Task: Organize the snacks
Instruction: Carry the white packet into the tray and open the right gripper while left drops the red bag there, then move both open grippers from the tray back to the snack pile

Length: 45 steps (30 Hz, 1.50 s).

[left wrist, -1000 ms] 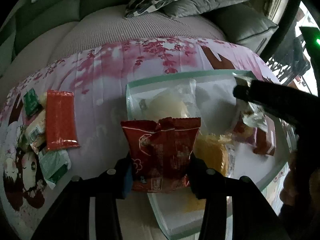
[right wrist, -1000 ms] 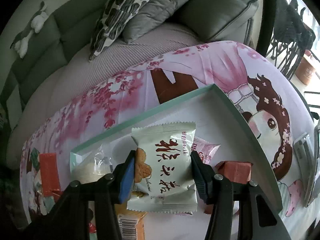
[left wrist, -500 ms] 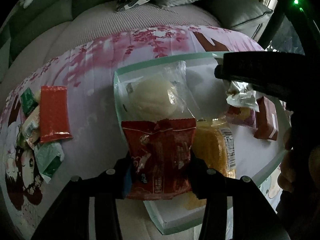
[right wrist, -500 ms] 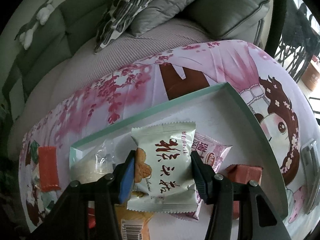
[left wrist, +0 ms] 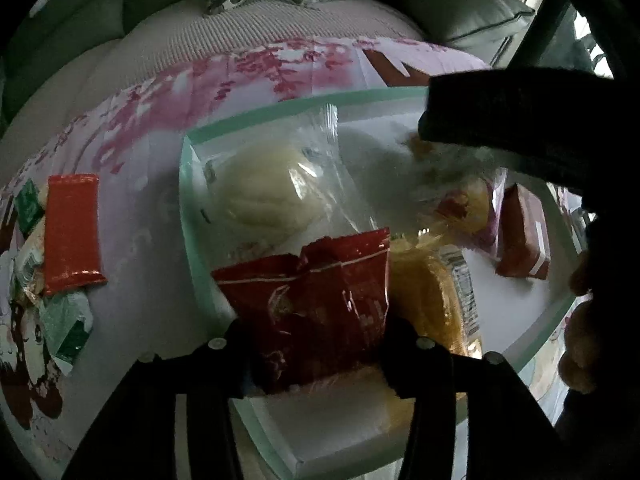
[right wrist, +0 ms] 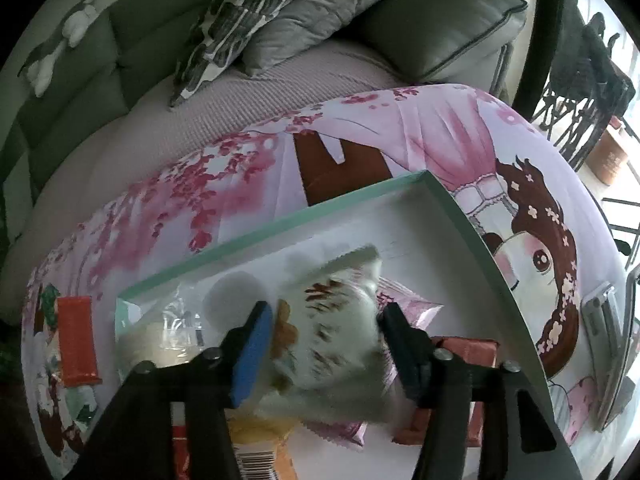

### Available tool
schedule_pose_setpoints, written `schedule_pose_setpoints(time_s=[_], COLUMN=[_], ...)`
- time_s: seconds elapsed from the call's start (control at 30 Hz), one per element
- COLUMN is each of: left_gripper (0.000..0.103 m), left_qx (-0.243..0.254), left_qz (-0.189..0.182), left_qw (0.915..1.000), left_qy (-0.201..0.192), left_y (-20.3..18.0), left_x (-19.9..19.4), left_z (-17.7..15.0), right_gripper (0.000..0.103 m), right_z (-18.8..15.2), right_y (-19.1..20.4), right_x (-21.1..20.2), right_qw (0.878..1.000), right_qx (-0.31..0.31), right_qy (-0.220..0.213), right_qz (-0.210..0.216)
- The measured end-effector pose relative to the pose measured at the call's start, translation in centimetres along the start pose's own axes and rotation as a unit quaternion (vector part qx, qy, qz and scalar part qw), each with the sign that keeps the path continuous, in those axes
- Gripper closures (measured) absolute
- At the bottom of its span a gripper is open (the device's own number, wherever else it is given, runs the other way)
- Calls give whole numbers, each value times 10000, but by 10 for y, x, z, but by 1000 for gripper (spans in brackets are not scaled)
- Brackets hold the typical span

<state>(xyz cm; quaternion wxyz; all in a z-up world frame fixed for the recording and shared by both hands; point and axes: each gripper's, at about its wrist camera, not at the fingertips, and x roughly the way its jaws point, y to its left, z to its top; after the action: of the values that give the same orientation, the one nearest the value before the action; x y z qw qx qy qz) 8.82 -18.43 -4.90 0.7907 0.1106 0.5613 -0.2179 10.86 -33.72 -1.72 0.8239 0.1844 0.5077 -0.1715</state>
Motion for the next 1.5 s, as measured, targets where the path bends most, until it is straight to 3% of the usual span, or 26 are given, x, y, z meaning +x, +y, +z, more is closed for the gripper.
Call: schedule_pose_setpoints(time_s=[0.03, 0.23, 0.47, 0.6, 0.77, 0.97, 1.23, 1.5], left_gripper=[37, 18, 8, 2, 2, 2, 2, 2], left_qx=[-35, -325, -521, -727, -1197, -1920, -2824, -3327], left_qz=[17, -239, -370, -305, -93, 510, 1287, 1657], left_qw=[10000, 9988, 9967, 9948, 9898, 9737, 9425, 9217], left_qy=[-44, -268, -492, -647, -767, -1112, -1242, -1113], left_y=[1, 14, 25, 38, 70, 124, 208, 260], left_x=[-2, -20, -35, -43, -46, -61, -82, -91], left_z=[1, 3, 5, 6, 6, 4, -13, -39], right_gripper=[29, 23, 0, 0, 0, 0, 0, 0], right_z=[0, -1, -1, -2, -2, -4, -16, -38], right_y=[1, 6, 11, 15, 16, 22, 52, 102], right_x=[-1, -8, -18, -21, -23, -21, -25, -39], right_qw=[10000, 9999, 9996, 9992, 9991, 9990, 9972, 9915], right_qx=[-28, -95, -200, -275, -268, -353, -707, -1156], right_qy=[-8, -55, -209, -263, -308, -242, -232, -285], right_qz=[-18, -20, -72, -100, -127, -143, -48, 532])
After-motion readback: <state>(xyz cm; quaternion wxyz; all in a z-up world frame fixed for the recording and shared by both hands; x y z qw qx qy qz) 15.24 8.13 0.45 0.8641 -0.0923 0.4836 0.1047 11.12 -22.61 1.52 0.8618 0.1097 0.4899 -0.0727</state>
